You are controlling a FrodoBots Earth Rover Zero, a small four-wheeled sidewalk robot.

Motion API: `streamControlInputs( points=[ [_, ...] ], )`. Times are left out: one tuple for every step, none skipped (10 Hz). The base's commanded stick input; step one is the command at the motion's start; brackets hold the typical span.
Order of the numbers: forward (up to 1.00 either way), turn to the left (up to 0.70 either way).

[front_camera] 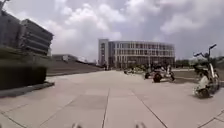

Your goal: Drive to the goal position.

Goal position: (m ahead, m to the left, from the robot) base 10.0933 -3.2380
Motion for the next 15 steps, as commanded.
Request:
streamControlInputs(
  points=[
    [0.7,0.0],
    [0.7,0.0],
    [0.7,0.0],
    [0.7,0.0],
    [0.7,0.0],
    [0.7,0.0],
    [0.7,0.0],
    [0.7,0.0],
    [0.7,0.0],
    [0.7,0.0],
    [0.7,0.0],
    [0.7,0.0],
    [0.7,0.0],
    [0.7,0.0],
    [0.7,0.0]
  ],
)
